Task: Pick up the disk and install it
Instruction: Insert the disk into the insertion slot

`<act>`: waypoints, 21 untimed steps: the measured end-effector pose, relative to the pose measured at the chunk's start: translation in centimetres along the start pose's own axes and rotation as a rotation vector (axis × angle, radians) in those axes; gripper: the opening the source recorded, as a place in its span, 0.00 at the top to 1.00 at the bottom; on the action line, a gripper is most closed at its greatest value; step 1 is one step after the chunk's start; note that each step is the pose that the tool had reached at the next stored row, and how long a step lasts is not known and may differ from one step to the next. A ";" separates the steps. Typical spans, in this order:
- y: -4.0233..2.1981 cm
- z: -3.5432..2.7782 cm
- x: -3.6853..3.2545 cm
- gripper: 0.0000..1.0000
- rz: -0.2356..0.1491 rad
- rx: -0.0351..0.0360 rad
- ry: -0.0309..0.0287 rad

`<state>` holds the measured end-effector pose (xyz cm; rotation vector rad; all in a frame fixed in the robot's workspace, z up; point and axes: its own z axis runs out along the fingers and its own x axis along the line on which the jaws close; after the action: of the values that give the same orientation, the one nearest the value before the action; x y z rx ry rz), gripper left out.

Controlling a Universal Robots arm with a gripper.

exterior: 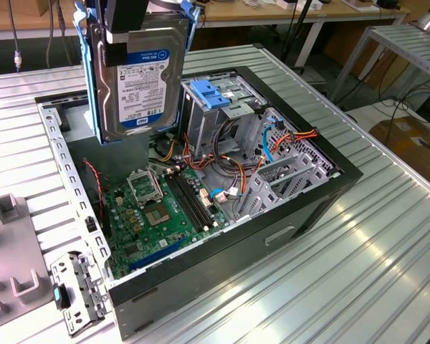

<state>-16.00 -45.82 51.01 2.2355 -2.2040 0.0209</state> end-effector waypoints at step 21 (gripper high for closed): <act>0.04 0.05 2.62 0.63 0.000 0.0000 0.0000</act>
<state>-16.00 -48.44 50.99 2.2356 -2.2040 0.0209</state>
